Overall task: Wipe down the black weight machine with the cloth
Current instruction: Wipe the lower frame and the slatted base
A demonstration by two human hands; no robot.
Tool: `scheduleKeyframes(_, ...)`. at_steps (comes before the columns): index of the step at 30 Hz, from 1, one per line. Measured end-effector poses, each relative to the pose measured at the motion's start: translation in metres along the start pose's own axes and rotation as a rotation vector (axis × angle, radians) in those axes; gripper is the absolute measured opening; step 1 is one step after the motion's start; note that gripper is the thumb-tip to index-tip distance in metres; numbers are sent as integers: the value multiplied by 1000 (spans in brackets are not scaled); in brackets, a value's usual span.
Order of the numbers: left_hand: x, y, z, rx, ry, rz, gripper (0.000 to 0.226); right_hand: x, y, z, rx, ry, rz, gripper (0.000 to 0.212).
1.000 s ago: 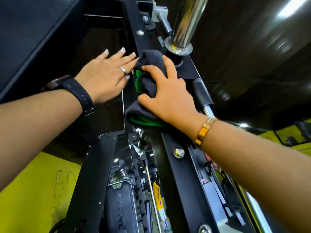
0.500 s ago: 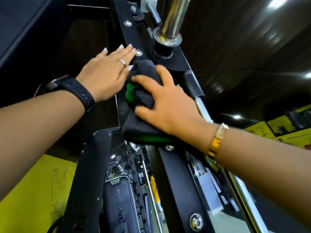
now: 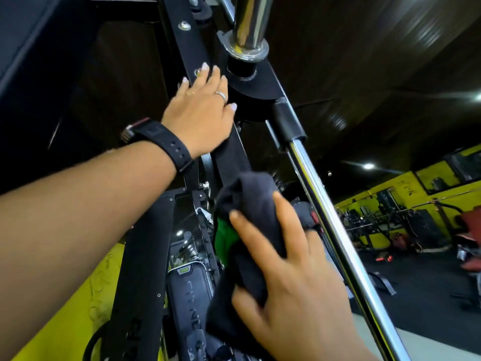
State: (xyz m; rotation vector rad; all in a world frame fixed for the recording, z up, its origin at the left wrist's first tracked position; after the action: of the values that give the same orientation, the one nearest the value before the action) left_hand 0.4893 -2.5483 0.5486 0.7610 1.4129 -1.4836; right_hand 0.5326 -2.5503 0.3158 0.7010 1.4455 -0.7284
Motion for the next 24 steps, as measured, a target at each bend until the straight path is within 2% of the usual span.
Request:
scheduleKeyframes(5, 2, 8, -7, -16, 10, 71, 59, 8, 5, 2, -56, -39, -15, 83)
scheduleKeyframes(13, 7, 9, -5, -25, 39, 30, 59, -45, 6, 2, -51, 23, -43, 74)
scheduleKeyframes(19, 31, 18, -5, -15, 58, -70, 57, 22, -6, 0, 2, -1, -5, 80)
scheduleKeyframes(24, 52, 28, -8, -7, 73, -150, 56, 80, 5, 2, -95, 19, -127, 86)
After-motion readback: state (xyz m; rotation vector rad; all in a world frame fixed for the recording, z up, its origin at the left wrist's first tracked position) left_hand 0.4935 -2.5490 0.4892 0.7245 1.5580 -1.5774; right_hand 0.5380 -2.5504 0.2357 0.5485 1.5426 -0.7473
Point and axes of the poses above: each hand's wrist, its own x-axis away from the middle knuckle, its own z-axis out of the back of the hand, y = z × x, the point moved 7 cm from there along -x, towards the middle knuckle, and after that the axes turned 6 degrees about z, right-handed, at the moved point
